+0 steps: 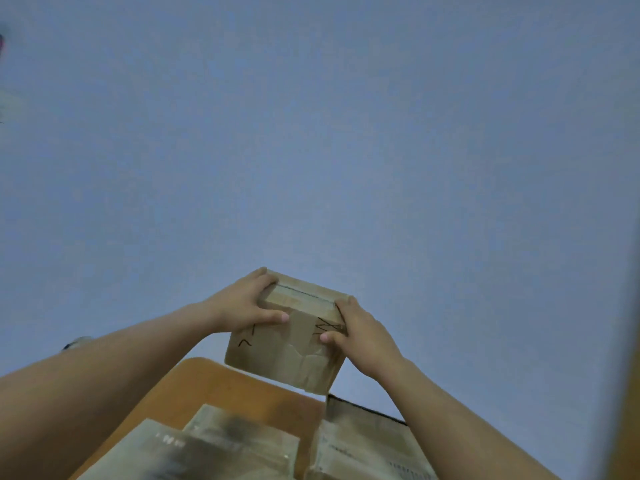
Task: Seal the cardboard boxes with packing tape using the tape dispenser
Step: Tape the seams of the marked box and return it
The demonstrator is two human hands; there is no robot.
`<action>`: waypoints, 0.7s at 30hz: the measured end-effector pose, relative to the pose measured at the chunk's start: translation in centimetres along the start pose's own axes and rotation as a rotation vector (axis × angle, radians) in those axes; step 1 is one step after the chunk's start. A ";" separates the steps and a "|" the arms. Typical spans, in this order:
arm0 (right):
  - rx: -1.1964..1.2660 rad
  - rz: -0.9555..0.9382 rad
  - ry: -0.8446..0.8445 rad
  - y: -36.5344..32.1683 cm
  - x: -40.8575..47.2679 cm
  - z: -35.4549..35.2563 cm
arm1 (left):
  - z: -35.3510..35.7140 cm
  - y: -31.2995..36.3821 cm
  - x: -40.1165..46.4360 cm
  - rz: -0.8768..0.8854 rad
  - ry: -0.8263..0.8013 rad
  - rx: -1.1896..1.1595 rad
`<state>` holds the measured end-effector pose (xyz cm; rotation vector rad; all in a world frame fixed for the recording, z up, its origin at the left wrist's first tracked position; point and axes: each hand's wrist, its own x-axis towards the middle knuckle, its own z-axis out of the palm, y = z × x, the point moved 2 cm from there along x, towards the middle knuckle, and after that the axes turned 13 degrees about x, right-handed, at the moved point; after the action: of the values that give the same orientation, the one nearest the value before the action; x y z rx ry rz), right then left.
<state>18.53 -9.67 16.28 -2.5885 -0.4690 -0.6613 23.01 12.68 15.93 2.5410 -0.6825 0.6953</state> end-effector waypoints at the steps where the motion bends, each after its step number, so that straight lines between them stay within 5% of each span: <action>1: -0.003 -0.004 0.000 0.6 0.5 0.8 | 0.7 -0.6 0.5 -0.001 -0.001 0.003; 21: -0.007 0.175 -0.210 9.6 2.0 12.5 | 14.4 -6.2 1.9 -0.116 -0.198 0.041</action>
<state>28.81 -11.45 4.37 -2.6797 -0.2987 -0.3349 32.92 9.69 4.05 2.6867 -0.5830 0.4266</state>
